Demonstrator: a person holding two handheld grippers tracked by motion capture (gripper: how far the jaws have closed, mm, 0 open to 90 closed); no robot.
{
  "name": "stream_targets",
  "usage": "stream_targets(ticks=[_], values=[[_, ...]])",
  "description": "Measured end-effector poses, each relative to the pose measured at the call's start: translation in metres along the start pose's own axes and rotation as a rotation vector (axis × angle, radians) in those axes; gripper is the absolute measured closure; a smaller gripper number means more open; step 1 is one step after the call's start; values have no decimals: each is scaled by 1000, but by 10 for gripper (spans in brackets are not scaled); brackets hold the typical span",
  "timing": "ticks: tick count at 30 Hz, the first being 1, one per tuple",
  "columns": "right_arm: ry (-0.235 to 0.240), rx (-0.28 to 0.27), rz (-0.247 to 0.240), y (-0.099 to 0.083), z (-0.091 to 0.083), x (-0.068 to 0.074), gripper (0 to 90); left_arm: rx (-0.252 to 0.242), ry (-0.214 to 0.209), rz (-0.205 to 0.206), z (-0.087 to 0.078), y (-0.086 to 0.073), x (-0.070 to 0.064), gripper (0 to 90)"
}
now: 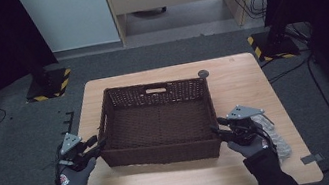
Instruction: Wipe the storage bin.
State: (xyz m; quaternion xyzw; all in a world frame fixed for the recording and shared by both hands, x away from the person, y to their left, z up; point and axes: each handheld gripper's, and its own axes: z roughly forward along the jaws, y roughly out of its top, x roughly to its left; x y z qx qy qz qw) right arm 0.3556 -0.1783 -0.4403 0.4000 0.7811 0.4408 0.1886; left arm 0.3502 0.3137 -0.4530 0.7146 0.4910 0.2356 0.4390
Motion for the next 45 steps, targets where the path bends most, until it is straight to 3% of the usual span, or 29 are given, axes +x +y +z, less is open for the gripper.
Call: stream_targets(ticks=[4, 9, 14, 22, 25, 31, 34, 38, 41, 45], values=[[8, -16, -6, 3, -1, -1, 518, 2, -2, -6, 2, 0, 0, 653], [-37, -51, -6, 11, 0, -9, 453, 2, 17, -15, 9, 1, 4, 690], [-55, -68, 32, 15, 7, -19, 450, -13, 23, -22, 18, 2, 7, 729], [-46, -28, 27, 12, 21, -17, 500, -38, 24, -28, 32, 5, 10, 730], [-33, -31, 29, 12, 21, -15, 576, -49, 11, -29, 30, 5, 10, 658], [-44, -24, 28, 9, 16, -10, 606, -76, 11, -19, 14, 3, 7, 594], [-48, -22, 32, 6, 12, -5, 602, -97, -2, -32, 5, 2, 5, 612], [-40, -19, 32, 4, 6, 1, 587, -88, 8, -31, 6, 4, 6, 652], [-28, -19, 25, 8, 6, 0, 503, -81, 20, -37, 10, 5, 8, 722], [-40, -68, 21, 14, 3, -6, 443, -79, 31, -45, 17, 7, 10, 778]])
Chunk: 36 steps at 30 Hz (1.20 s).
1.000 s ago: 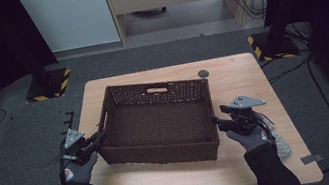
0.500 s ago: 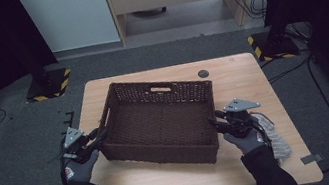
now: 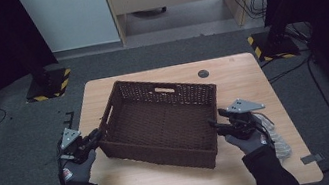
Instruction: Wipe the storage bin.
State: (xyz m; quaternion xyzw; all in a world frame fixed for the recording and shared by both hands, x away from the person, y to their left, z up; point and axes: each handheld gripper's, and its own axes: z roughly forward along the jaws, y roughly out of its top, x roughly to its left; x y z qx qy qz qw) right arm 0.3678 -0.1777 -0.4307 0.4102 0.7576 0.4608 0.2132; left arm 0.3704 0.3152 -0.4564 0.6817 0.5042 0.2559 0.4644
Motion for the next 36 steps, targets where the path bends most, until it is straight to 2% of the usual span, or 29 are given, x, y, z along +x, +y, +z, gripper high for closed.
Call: stream_targets(ticks=[6, 10, 12, 15, 18, 21, 24, 26, 28, 30, 31, 36], values=[[-47, -24, 20, 5, -2, -19, 431, 0, 11, 8, 8, 2, 3, 797], [-49, -23, 41, 7, 7, -29, 426, -23, 25, -6, 18, 4, 10, 815], [-49, -19, 35, 8, 12, -30, 423, -28, 27, -9, 21, 5, 13, 817], [-48, -15, 28, 10, 22, -29, 420, -39, 26, -35, 28, 6, 17, 814], [-51, -1, 21, 9, 31, -28, 426, -38, 32, -22, 31, 6, 18, 790], [-58, 33, 15, 5, 36, -27, 441, -57, 43, -28, 24, 8, 18, 710], [-49, 26, 34, 3, 35, -28, 449, -103, 49, -45, 10, 10, 20, 622], [-44, 18, 34, 2, 34, -26, 491, -111, 63, -40, -2, 11, 18, 610], [-51, 17, 33, 1, 33, -24, 497, -116, 51, -42, -10, 10, 14, 606], [-56, 26, 35, 1, 31, -22, 496, -114, 46, -27, -18, 8, 6, 598], [-59, 30, 31, 1, 30, -21, 495, -115, 28, -34, -21, 7, 2, 589], [-61, 33, 57, -4, 20, -15, 493, -110, 6, -42, -22, 4, -9, 549]])
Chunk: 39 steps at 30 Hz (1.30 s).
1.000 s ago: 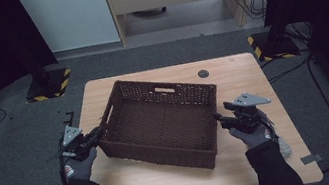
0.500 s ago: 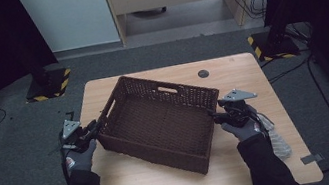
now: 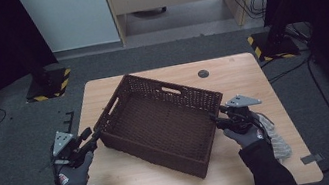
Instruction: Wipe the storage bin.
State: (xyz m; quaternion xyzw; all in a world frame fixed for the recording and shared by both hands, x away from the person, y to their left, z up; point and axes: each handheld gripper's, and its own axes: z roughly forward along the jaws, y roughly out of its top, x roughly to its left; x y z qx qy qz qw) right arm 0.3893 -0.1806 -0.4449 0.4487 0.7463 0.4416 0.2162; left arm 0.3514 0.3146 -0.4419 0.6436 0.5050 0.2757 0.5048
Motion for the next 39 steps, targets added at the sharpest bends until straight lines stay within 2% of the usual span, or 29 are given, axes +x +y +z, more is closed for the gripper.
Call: stream_targets(ticks=[2, 4, 6, 9, 12, 14, 17, 23, 25, 28, 32, 39], values=[[0, 3, 3, -1, -3, 1, 489, 19, -6, 8, 5, -3, -4, 539], [12, 5, -16, 0, -6, 1, 479, 32, -10, 13, 10, -5, -6, 532], [16, -11, -17, 3, -8, -1, 457, 39, -15, 26, 15, -6, -7, 524], [-4, -42, -10, 7, -12, -9, 441, 35, -12, 43, 21, -5, -8, 495], [-31, -64, -3, 7, -13, -17, 430, 31, -8, 38, 26, -4, -5, 489], [-52, -70, 9, 7, -11, -24, 428, 32, 0, 41, 30, -3, -4, 491], [-58, -74, 18, 8, -7, -31, 417, 35, 9, 42, 36, 0, -3, 488], [-45, -81, -2, 9, 1, -32, 412, 28, 23, 21, 50, 3, 1, 487], [-42, -68, -6, 9, 5, -32, 421, 34, 22, 21, 52, 5, 3, 483], [-38, -44, -9, 6, 12, -32, 435, 40, 18, 21, 52, 5, 3, 475], [-21, -49, 16, 4, 13, -33, 452, 34, 4, 23, 46, 3, -1, 461], [-23, -31, 18, 3, 7, -29, 456, 30, -41, 46, 34, 3, -20, 450]])
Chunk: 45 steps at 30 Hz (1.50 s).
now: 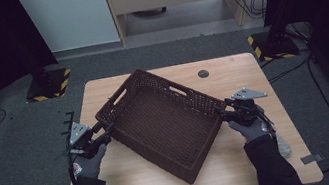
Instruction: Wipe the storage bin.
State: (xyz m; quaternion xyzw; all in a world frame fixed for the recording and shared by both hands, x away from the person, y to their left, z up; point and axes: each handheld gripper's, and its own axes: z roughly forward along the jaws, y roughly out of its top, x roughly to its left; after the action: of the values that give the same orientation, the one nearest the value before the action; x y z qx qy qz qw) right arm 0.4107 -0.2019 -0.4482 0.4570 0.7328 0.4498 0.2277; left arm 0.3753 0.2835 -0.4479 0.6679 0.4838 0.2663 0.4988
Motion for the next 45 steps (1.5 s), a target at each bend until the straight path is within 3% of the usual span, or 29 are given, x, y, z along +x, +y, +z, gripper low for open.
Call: stream_targets(ticks=[5, 10, 13, 16, 19, 26, 32, 41, 45], values=[[10, 2, 3, -6, -11, 5, 451, 15, -36, 10, 3, -1, -14, 443], [31, 13, -12, -6, -18, 6, 445, 35, -43, 20, 13, -4, -20, 431], [7, -9, -29, -4, -17, 4, 483, 33, -40, 14, 16, -3, -18, 429], [-7, -18, -15, -2, -15, -1, 528, 28, -32, -1, 21, -2, -15, 439], [-12, 2, -26, -2, -13, -4, 608, 25, -19, -8, 30, 0, -13, 437], [36, 22, -43, -3, -12, 2, 741, 38, -3, -14, 37, 4, -12, 442], [47, 29, -53, -6, -18, 7, 742, 19, -20, -15, 23, 0, -17, 433], [75, 42, -67, -13, -31, 22, 730, 32, -83, 45, 18, 1, -44, 419], [79, 29, -89, -13, -32, 23, 644, 36, -57, 86, 23, 0, -47, 392]])
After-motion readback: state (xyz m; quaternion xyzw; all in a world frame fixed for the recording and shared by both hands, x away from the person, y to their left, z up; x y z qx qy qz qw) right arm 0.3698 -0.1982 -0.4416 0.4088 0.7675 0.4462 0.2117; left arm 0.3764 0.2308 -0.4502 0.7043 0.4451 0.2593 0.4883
